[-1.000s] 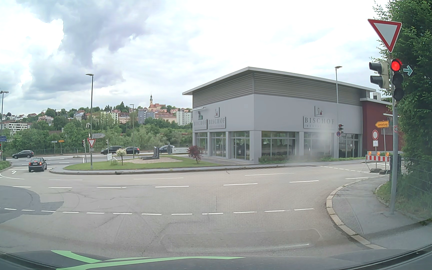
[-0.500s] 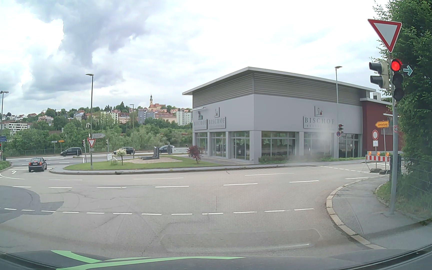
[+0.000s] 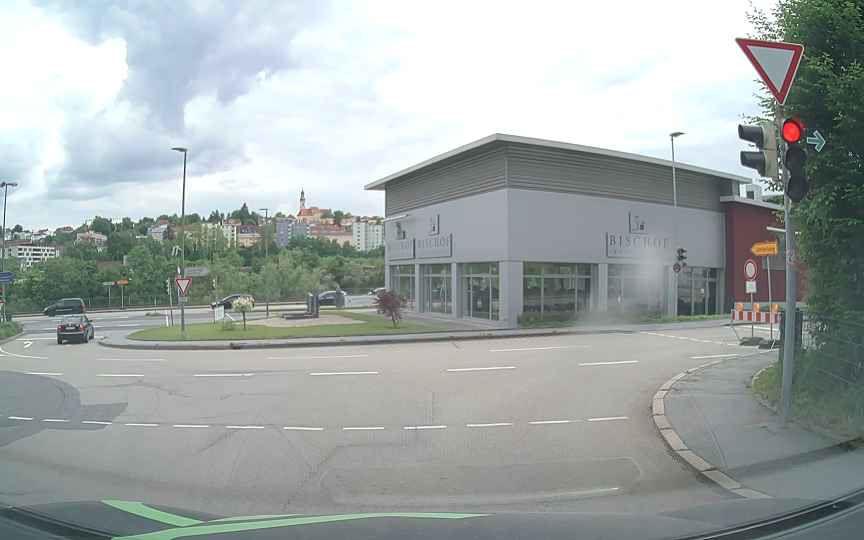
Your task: Follow the waypoints while adhering to traffic rules and regulations
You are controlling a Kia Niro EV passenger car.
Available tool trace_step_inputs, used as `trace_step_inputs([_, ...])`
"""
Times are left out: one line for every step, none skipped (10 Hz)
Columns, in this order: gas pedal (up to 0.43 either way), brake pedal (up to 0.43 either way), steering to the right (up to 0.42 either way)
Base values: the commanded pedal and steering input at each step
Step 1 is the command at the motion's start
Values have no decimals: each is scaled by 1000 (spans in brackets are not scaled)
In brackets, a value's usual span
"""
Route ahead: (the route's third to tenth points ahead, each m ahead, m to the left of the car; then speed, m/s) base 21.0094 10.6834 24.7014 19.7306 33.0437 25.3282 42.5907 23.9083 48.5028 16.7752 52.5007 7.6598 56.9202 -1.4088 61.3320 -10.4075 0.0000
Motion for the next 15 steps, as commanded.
trace_step_inputs([0, 366, 0])
trace_step_inputs([0, 366, 0])
trace_step_inputs([0, 366, 0])
trace_step_inputs([0, 366, 0])
trace_step_inputs([0, 366, 0])
trace_step_inputs([0, 366, 0])
trace_step_inputs([0, 372, 0])
trace_step_inputs([0, 366, 0])
trace_step_inputs([0, 366, 0])
trace_step_inputs([0, 366, 0])
trace_step_inputs([0, 366, 0])
trace_step_inputs([0, 372, 0])
trace_step_inputs([0, 366, 0])
trace_step_inputs([0, 366, 0])
trace_step_inputs([0, 366, 0])
